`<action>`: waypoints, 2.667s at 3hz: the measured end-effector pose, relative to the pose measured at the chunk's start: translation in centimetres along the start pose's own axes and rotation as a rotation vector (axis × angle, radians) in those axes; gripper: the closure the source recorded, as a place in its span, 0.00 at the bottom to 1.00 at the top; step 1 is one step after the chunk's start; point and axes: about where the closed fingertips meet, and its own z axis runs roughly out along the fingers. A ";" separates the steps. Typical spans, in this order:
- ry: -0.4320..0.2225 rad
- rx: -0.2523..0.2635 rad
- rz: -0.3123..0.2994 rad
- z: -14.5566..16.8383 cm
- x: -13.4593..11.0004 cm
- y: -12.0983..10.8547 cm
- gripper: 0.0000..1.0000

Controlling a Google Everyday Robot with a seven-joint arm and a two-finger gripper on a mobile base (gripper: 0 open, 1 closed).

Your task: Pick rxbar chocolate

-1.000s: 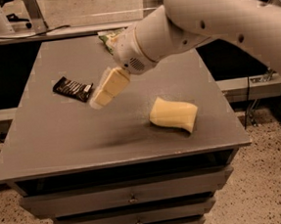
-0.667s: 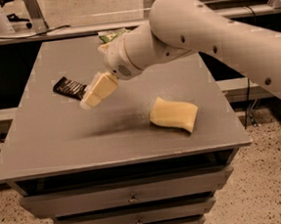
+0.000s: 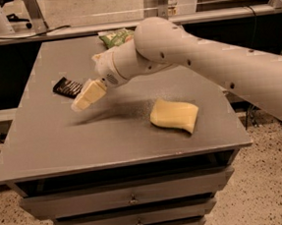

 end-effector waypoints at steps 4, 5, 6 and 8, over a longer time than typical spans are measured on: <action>-0.058 0.000 0.063 5.0 1.1 -1.0 0.64; -0.061 0.000 0.079 5.2 1.4 -0.8 0.87; -0.063 0.000 0.080 5.2 1.2 -1.0 1.00; -0.085 0.016 0.024 4.0 -1.7 -2.9 1.00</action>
Offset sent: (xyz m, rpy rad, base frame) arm 0.0291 0.0336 -0.0376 0.0770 0.0361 -0.0183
